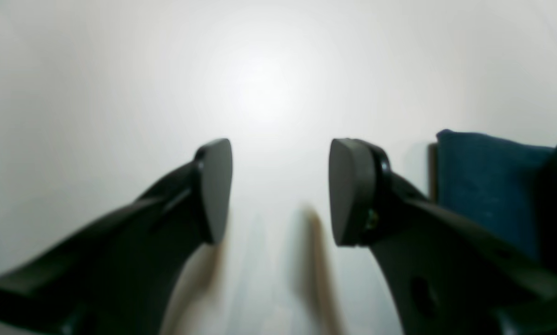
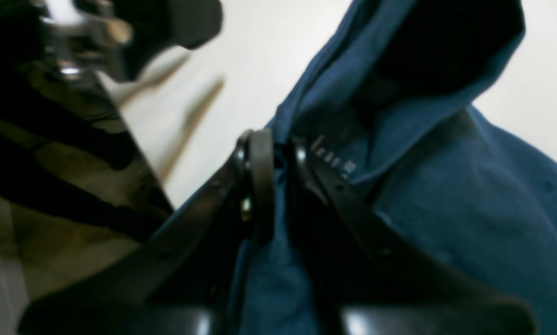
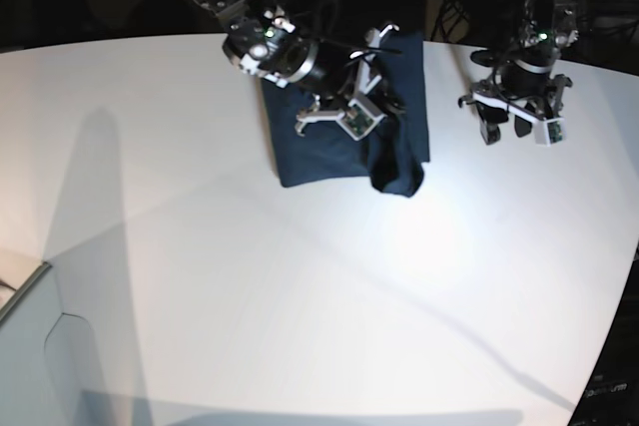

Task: Layout the t-shirt on the table in an organized manner, then fold the t-shirt properly
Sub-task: 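Release the folded end with the right gripper and raise it, then grasp the folded shirt's sides with both grippers and square it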

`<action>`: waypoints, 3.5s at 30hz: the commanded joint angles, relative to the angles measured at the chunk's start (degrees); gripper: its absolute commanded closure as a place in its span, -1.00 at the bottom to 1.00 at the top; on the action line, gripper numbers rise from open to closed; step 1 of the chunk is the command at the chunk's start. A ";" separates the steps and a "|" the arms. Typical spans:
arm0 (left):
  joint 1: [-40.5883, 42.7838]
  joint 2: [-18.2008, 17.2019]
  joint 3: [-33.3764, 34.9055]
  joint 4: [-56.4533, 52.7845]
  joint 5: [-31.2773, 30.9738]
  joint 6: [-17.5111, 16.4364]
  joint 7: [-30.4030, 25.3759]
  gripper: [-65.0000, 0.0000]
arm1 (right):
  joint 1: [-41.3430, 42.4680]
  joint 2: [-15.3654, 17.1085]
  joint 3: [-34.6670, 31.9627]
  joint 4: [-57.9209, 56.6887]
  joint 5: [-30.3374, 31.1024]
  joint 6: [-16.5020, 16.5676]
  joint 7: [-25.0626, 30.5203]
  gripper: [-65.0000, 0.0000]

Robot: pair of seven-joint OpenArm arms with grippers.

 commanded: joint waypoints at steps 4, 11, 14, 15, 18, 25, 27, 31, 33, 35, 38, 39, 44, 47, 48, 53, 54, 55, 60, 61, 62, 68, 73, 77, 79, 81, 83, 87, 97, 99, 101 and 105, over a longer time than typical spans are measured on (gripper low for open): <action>-0.10 -0.44 -0.28 1.02 -0.13 0.01 -1.22 0.00 | 0.27 -0.38 -2.36 0.82 0.87 0.22 1.70 0.75; 1.13 -1.94 -3.01 1.55 -0.13 0.01 -1.22 0.00 | 0.00 0.94 -3.85 1.43 0.96 0.22 1.70 -0.11; 1.75 -2.02 -5.82 1.64 -0.13 0.01 -1.22 0.00 | -0.96 0.94 -1.21 4.24 1.13 0.22 1.70 -0.19; 2.54 -2.11 -7.23 1.64 -0.13 0.01 -1.22 -0.01 | -2.11 0.94 -0.07 6.09 1.13 0.13 1.70 -0.19; 3.95 -2.02 -11.09 1.64 -0.22 0.01 -1.22 -0.01 | -5.18 0.94 4.76 12.07 1.05 0.04 1.70 -0.18; 6.85 -1.85 -13.29 1.73 -0.22 -0.08 -1.22 -0.01 | -9.23 0.94 13.82 18.22 0.87 0.04 1.70 -0.18; 6.85 -1.67 -13.29 1.73 -0.22 -0.08 -1.22 -0.01 | -10.19 0.94 16.63 17.25 0.87 0.04 1.70 -0.18; 6.85 -1.67 -13.03 1.73 -0.22 -0.08 -1.22 -0.01 | -12.66 1.02 17.95 16.02 0.87 0.04 1.70 -0.18; 6.85 -1.67 -13.03 1.73 -0.22 -0.08 -1.22 -0.01 | -13.71 1.64 17.60 15.67 0.87 0.04 1.70 -0.18; 6.59 -1.67 -13.03 1.73 -0.22 -0.08 -1.22 -0.01 | -14.59 1.73 16.10 14.79 0.87 0.04 1.70 -0.18; 6.41 -1.67 -13.29 1.73 -0.22 -0.08 -1.22 -0.01 | -15.47 1.90 14.79 13.12 0.87 0.04 1.70 -0.18; 6.41 -1.67 -13.29 1.73 -0.22 -0.08 -1.22 -0.01 | -15.47 1.90 14.26 12.51 0.87 0.04 1.70 -0.18; 6.32 -1.67 -13.38 1.73 -0.22 -0.08 -1.22 -0.01 | -15.21 4.28 6.96 10.57 0.87 0.22 1.70 -0.18; 6.32 -1.67 -13.38 1.73 -0.22 -0.08 -1.22 -0.01 | -13.89 7.00 -0.95 10.66 0.87 0.22 1.70 -0.18; 6.32 -1.76 -13.38 1.73 -0.22 -0.08 -1.22 -0.01 | -13.18 7.97 -3.94 10.84 0.96 0.22 1.70 -0.18; 6.32 -1.94 -13.38 1.73 -0.22 -0.08 -1.22 -0.01 | -8.79 12.54 -15.37 11.01 1.13 0.22 1.70 -0.18; 6.32 -1.94 -13.47 1.73 -0.22 -0.08 -1.22 -0.01 | -8.35 13.07 -15.90 11.45 1.22 0.22 1.70 -0.18; 6.32 -2.02 -13.47 1.73 -0.22 -0.08 -1.22 -0.01 | -8.26 13.60 -16.07 12.42 1.22 0.22 1.70 -0.18; 6.41 -2.02 -13.47 1.73 -0.22 -0.08 -1.22 -0.01 | -7.38 15.00 -13.70 16.38 1.22 -0.04 1.70 -0.18; 6.50 -1.94 -13.47 1.73 -0.22 -0.08 -1.22 -0.01 | -7.38 14.83 -11.76 16.46 1.22 -0.04 1.70 -0.18; 6.50 -1.85 -13.47 1.73 -0.22 -0.08 -1.22 -0.01 | -7.38 14.03 -9.57 16.29 1.22 -0.04 1.70 -0.19; 6.85 -1.58 -13.03 1.73 -0.22 -0.08 -1.22 -0.01 | -6.77 8.32 3.88 11.45 1.22 -0.04 1.70 -0.18; 6.85 -0.09 -12.94 2.52 -0.22 -0.08 -1.22 -0.01 | -1.93 7.09 7.31 3.10 1.22 -0.04 1.70 -0.18; 6.85 0.09 -12.32 2.52 -0.22 -0.08 -1.22 -0.01 | 1.32 7.00 9.25 -3.93 1.22 -0.04 1.70 -0.18; 6.85 0.26 -11.27 2.52 -0.22 -0.08 -1.22 -0.01 | 2.11 7.00 12.41 -6.22 1.22 -0.04 1.70 -0.18; 6.85 0.35 -10.39 2.52 -0.22 -0.08 -1.22 -0.01 | 2.55 6.47 15.40 -7.36 1.22 -0.04 1.70 -0.19; 6.59 0.44 -8.81 2.52 -0.22 -0.08 -1.22 -0.01 | 2.99 6.12 18.21 -7.71 1.05 -0.04 1.70 -0.19; 6.15 1.93 -5.73 2.52 -0.22 -0.08 -1.22 -0.01 | 2.99 6.12 21.03 -7.62 0.96 -0.04 1.70 -0.19; 1.31 4.31 3.50 8.32 -2.42 0.01 -1.05 -0.17 | -3.86 7.09 25.07 9.34 1.13 -0.04 2.06 -0.20; -0.45 3.78 4.64 9.11 -6.64 0.01 2.21 -0.41 | -5.18 7.09 26.30 13.03 1.13 -0.04 2.06 -0.20; -3.00 3.78 4.64 9.11 -10.86 0.01 8.01 -0.59 | -6.41 7.09 27.71 15.76 1.13 -0.04 1.88 -0.20; -5.90 4.31 5.08 6.83 -18.15 0.01 13.72 -0.62 | -8.52 7.09 30.08 18.93 1.05 -0.04 1.79 -0.20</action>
